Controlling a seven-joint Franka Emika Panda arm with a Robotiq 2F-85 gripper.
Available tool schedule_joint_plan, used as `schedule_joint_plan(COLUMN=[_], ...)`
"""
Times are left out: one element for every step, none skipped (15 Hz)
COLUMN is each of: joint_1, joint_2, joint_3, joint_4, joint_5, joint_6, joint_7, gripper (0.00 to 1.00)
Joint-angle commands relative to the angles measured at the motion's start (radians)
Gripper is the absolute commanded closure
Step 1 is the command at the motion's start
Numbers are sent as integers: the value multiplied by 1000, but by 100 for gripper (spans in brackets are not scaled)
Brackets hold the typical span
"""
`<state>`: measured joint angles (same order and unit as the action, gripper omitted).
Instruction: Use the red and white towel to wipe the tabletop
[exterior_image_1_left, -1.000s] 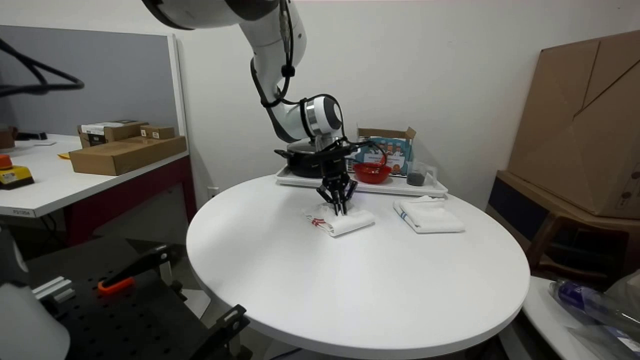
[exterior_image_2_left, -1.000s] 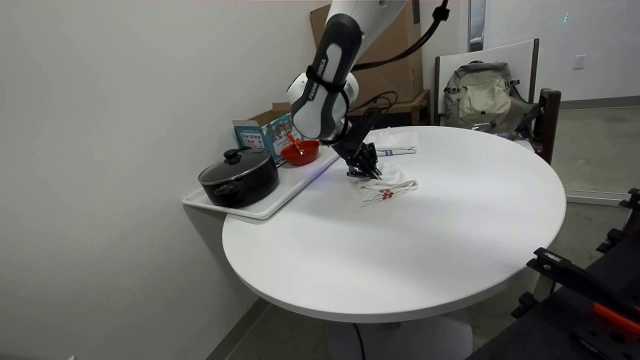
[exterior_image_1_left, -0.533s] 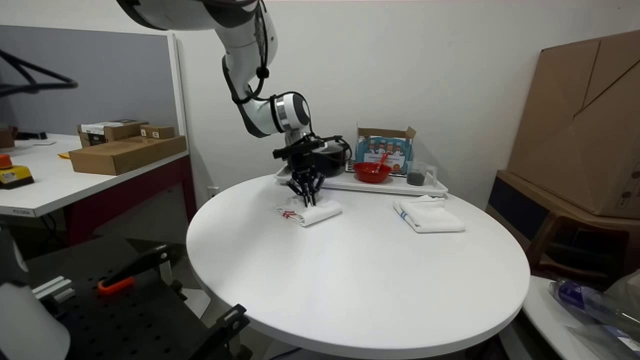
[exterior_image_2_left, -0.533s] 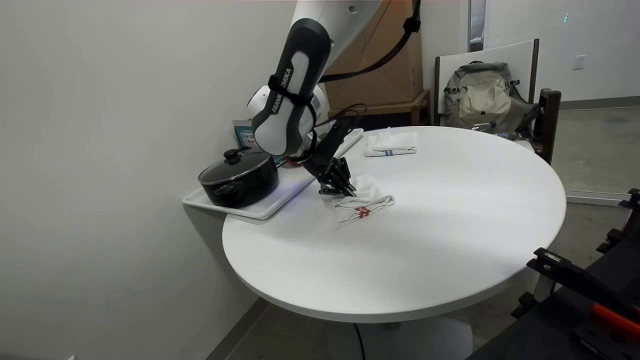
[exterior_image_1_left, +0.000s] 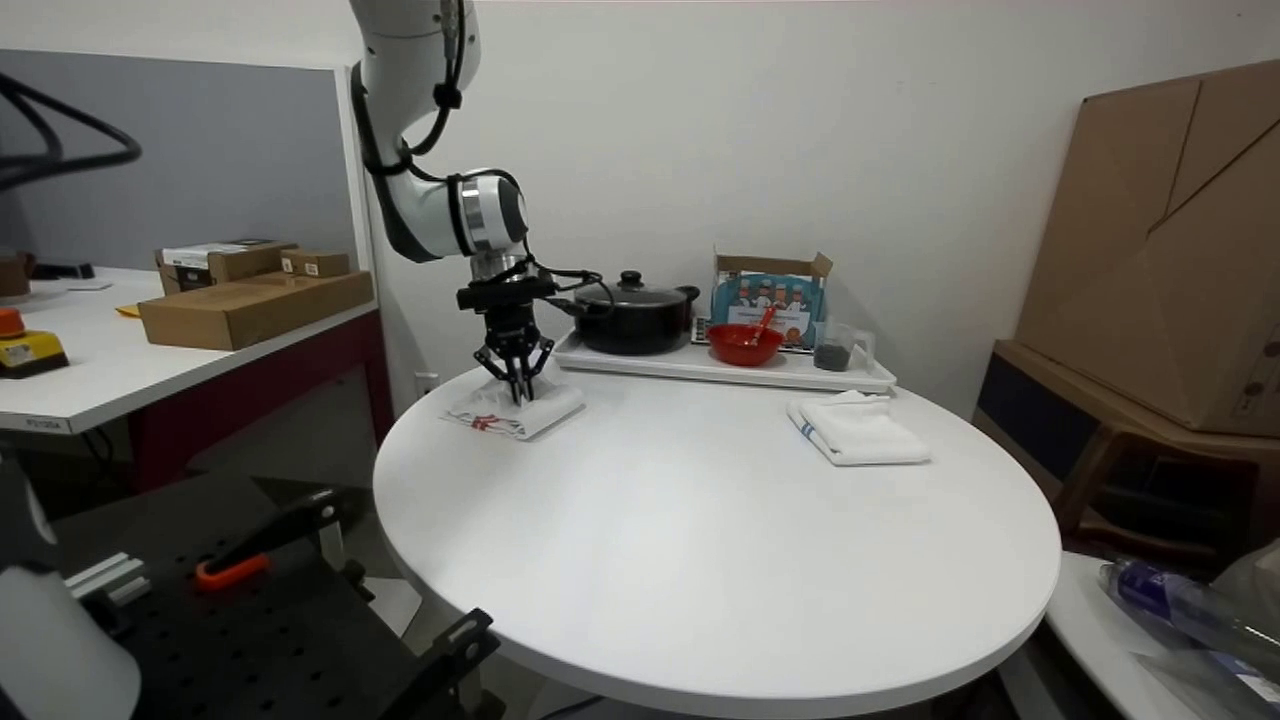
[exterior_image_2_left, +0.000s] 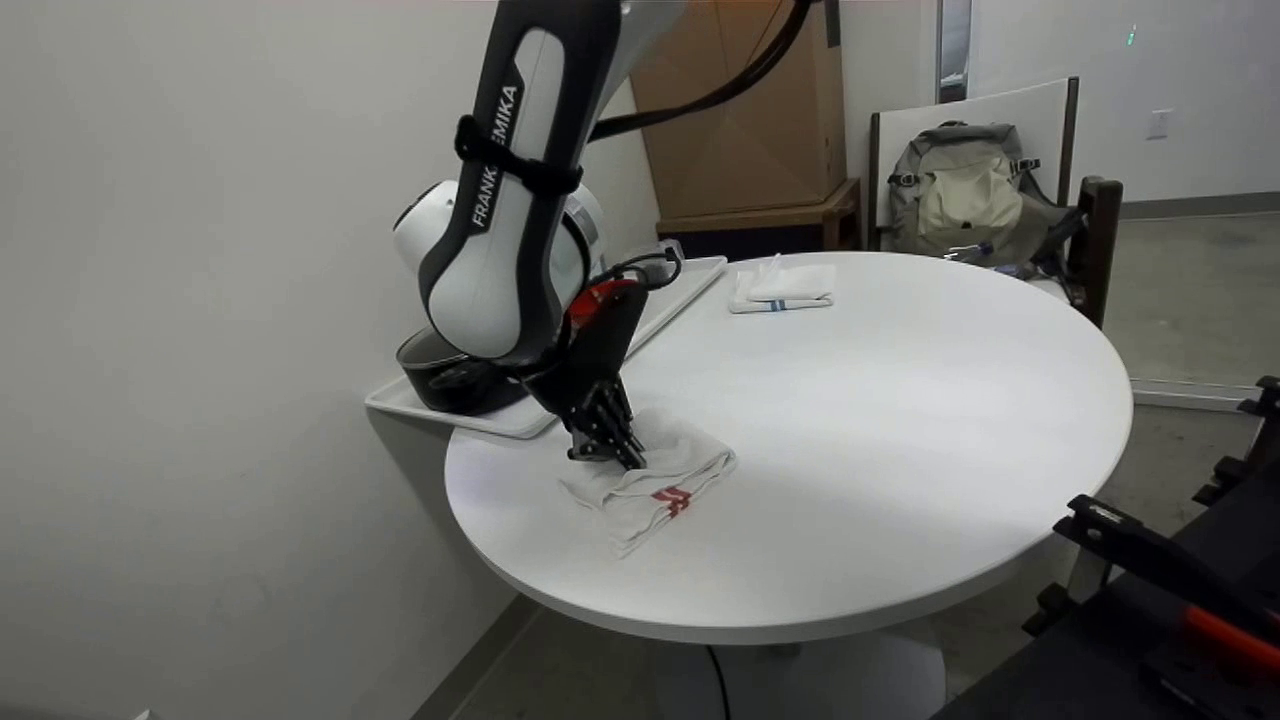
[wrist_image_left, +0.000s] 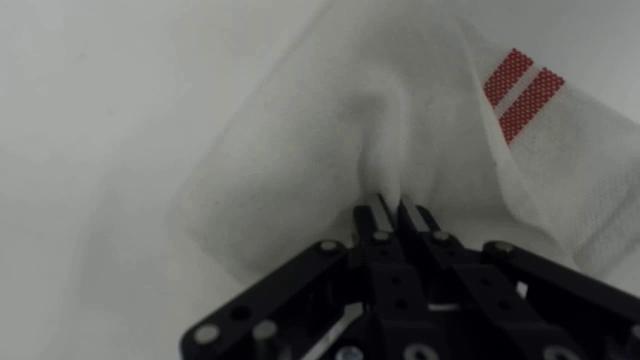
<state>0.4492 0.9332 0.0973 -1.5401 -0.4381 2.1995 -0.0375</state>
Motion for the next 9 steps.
schedule_joint_plan(joint_1=[-22,-26,-29,-36,-49,-60,-71,-85,-104], joint_2=[-108,-131,-156,-181,-207,-236,-266,-288,-310], joint_3=[38,36,32,26,24,10,-6,-29,-49], joint_4=[-243,-291,-342,-392,-444,-496,-550,-590,-629], joint_5=[-44,-65,-87,-117,-146,-188,-239,-299,-358], joint_6=[109,126,144,154,163,177,194,210,228], joint_7=[-98,-121,-139,-172,-209,-234,-232,-223,-206], gripper=[92,92,91,92,92,92,92,91,91])
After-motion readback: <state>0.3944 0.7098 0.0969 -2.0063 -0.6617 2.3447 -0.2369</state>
